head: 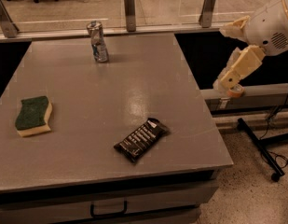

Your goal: Knock redbull can over

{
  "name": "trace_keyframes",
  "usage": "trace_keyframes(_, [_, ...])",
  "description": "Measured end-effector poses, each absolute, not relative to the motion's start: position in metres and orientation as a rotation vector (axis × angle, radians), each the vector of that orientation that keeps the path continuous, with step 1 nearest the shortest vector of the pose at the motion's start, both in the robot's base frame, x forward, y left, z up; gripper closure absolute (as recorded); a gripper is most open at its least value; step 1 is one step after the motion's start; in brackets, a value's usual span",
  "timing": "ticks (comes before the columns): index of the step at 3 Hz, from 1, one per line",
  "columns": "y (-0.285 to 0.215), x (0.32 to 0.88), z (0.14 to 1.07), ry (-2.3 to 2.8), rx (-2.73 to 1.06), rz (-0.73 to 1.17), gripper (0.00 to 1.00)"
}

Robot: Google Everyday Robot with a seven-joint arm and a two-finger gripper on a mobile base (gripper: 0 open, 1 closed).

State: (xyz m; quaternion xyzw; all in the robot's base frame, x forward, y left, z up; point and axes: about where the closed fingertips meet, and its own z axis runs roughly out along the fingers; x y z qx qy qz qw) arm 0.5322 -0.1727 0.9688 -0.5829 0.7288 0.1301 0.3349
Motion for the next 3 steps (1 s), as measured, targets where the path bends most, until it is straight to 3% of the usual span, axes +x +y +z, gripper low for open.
trace_keyframes(1, [-0.137,0.561,0.967,1.794,-1.365,0.483,0.00])
trace_keyframes(3, [-0.131,0.572,0.975,1.767,-1.323,0.473,0.00])
